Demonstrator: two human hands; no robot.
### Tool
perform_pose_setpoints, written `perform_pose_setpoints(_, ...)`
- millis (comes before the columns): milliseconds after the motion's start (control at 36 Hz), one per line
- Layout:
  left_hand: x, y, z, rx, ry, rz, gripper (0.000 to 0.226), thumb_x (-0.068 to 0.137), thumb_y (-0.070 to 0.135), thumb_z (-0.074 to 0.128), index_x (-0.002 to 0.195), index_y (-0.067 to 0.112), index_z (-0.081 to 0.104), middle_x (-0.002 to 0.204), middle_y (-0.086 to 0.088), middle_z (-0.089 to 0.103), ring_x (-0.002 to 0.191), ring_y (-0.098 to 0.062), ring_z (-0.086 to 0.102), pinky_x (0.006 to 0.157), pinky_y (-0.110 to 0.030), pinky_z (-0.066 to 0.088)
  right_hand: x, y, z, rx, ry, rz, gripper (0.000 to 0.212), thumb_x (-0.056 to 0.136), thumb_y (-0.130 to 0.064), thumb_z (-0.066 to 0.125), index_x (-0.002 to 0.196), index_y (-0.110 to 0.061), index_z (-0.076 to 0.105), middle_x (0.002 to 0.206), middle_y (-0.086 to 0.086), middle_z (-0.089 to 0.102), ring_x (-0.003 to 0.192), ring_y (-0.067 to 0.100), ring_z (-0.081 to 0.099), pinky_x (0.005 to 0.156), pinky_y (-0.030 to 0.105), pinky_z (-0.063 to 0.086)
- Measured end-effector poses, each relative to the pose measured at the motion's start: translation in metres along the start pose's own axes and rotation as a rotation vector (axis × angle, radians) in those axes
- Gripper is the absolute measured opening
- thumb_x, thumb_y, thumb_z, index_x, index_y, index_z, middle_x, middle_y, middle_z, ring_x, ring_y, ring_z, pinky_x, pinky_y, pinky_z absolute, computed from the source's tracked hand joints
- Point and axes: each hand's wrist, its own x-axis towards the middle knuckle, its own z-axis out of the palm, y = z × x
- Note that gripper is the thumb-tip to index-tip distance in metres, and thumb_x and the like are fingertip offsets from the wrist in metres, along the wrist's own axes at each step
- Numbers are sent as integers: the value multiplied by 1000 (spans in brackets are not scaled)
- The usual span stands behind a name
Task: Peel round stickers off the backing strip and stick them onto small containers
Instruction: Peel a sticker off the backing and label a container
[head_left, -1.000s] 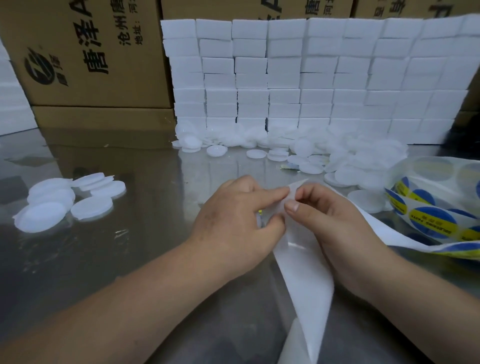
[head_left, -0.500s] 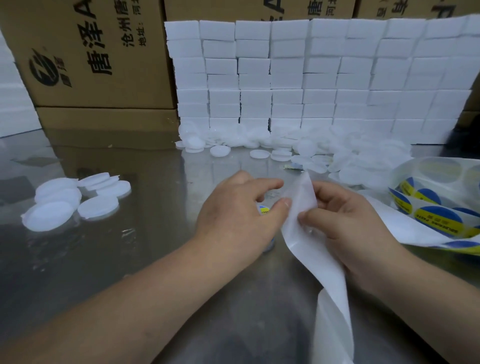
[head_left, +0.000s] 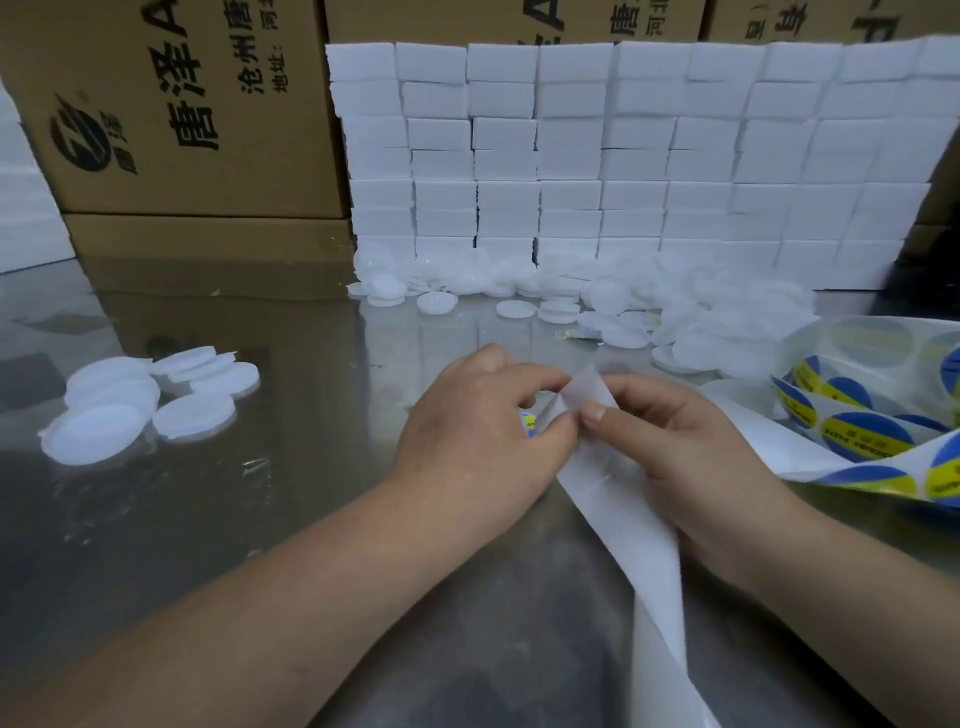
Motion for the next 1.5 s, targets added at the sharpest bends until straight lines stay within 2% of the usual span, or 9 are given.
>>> perform_pose_setpoints(167,-1,3,0,25,19,35,25,69,46,55,87,35,70,78,12,46,86,-8,50,68,-25,40,1,0,1,-88,17,-46,24,83,-19,59,63,-16,71,64,-8,65,64,1,58,58,9,42)
perform_pose_setpoints(333,-2,3,1,49,14,121,14,74,39,62,83,33,71,75,11,46,83,-7,47,65,-22,38,-1,-1,1,-125,90,-22,39,71,-36,65,62,0,54,65,10,47,64,18,42,62,32,31)
perform_pose_setpoints(472,-2,1,1,-39,-17,94,19,76,34,58,89,36,71,75,14,46,79,-2,47,65,-15,35,0,1,1,-156,146,-11,40,75,-30,68,61,-2,43,64,9,43,62,19,38,59,33,28)
perform_pose_setpoints(583,-1,-1,1,-84,-3,8,21,79,34,55,95,36,69,75,18,44,73,9,45,61,-5,30,2,5,0,-154,159,-4,12,85,-17,60,73,-18,61,68,-3,67,63,10,62,57,22,44)
perform_pose_setpoints(694,1,-3,2,-32,-12,-28,24,81,33,55,102,38,67,77,16,44,74,3,45,63,-12,32,2,5,0,-151,124,42,13,87,-11,57,96,-16,65,88,0,73,82,16,69,74,34,50)
perform_pose_setpoints(1139,3,-4,1,46,-39,33,31,79,39,58,109,44,63,77,13,42,80,-2,39,59,-8,27,-2,-3,2,-134,-13,46,25,87,-6,53,78,-17,74,76,7,73,68,13,65,59,20,49)
perform_pose_setpoints(1250,3,-5,1,45,-20,34,30,75,46,58,104,45,65,80,13,46,83,-1,42,60,-9,29,-1,0,2,-218,10,19,19,86,-12,56,80,-17,73,81,18,69,70,16,58,66,30,43)
perform_pose_setpoints(1333,3,-5,2,35,-13,19,27,73,48,58,97,44,67,80,12,47,82,-2,46,63,-15,34,-1,2,2,-285,13,-5,27,88,-8,54,77,-24,73,70,6,70,63,8,57,59,22,43)
perform_pose_setpoints(1500,8,-6,3,-155,-10,-117,7,72,43,65,65,43,65,74,9,52,72,0,51,62,-18,38,0,1,1,-324,26,-28,36,89,-3,49,81,-29,72,79,2,73,69,10,61,67,30,47)
